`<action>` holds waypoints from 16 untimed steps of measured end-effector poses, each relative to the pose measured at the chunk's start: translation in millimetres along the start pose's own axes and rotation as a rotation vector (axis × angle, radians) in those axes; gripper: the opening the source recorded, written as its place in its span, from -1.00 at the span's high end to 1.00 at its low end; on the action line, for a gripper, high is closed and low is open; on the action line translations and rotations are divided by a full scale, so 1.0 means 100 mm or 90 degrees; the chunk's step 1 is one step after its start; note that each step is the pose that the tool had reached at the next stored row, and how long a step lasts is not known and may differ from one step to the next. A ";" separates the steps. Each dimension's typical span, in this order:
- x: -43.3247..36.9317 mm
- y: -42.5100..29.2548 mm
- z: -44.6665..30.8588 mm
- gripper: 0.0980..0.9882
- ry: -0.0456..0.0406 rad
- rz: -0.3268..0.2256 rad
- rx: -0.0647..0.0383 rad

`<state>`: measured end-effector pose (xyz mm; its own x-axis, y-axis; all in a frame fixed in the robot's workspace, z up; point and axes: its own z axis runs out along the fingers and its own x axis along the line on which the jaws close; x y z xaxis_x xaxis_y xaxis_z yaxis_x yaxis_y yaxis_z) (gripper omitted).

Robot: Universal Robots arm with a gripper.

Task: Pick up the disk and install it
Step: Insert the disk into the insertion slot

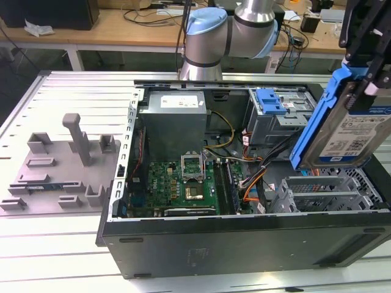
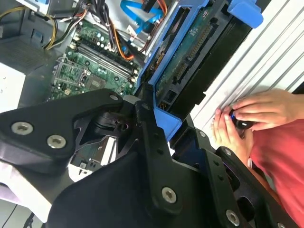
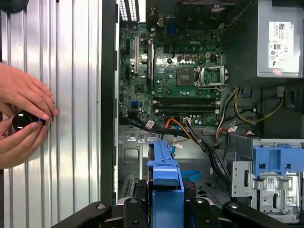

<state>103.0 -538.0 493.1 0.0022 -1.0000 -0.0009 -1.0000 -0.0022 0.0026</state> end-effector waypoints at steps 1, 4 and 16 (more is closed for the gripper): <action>0.000 -0.011 0.001 0.40 0.0000 0.000 0.000; 0.002 -0.016 0.001 0.40 0.0000 0.000 0.000; 0.010 -0.039 0.015 0.40 0.0001 0.000 0.000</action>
<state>106.9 -539.0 491.6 0.0022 -1.0000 -0.0007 -1.0000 -0.0022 0.0026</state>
